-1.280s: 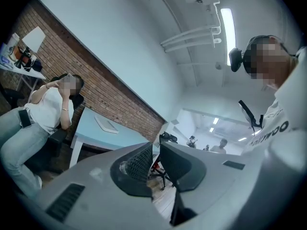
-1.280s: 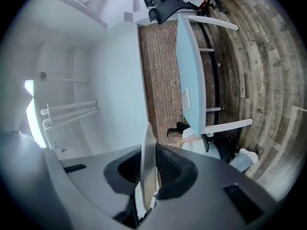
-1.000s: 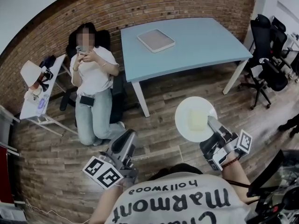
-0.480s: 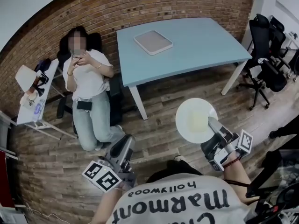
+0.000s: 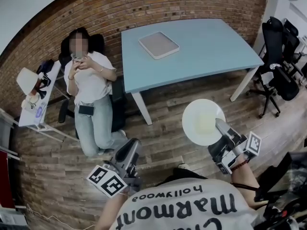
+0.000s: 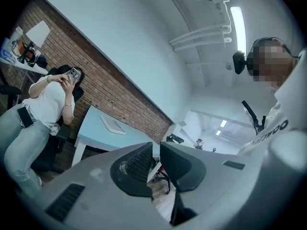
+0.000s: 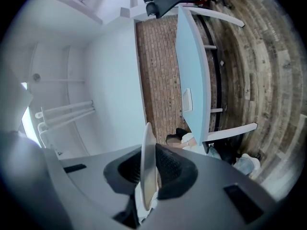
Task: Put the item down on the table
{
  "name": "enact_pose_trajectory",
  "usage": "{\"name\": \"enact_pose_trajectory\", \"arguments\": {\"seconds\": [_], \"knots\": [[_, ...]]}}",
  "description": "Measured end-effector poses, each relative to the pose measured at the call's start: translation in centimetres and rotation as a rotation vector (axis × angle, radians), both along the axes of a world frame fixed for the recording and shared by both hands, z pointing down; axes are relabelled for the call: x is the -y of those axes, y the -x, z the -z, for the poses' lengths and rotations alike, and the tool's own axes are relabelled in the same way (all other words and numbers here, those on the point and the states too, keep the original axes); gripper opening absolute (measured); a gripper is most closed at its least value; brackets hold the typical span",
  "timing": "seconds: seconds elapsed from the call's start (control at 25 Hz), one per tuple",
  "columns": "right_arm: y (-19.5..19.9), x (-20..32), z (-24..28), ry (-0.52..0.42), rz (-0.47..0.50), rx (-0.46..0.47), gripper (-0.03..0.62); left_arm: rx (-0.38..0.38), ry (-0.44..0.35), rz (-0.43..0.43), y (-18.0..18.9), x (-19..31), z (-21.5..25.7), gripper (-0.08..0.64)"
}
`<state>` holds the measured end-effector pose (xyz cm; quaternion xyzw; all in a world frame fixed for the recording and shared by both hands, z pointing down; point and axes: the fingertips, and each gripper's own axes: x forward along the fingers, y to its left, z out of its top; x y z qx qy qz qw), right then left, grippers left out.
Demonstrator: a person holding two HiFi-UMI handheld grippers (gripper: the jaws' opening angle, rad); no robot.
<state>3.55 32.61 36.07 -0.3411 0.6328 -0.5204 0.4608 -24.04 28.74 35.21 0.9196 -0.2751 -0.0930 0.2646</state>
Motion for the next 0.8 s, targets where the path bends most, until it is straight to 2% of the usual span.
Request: {"name": "enact_pose_trajectory", "arguments": {"seconds": [0.8], "knots": [[-7.7, 6.4, -1.1, 0.042, 0.037, -0.003, 0.040, 0.028, 0.031, 0.053, -7.0, 5.3, 0.1, 0.049]]}}
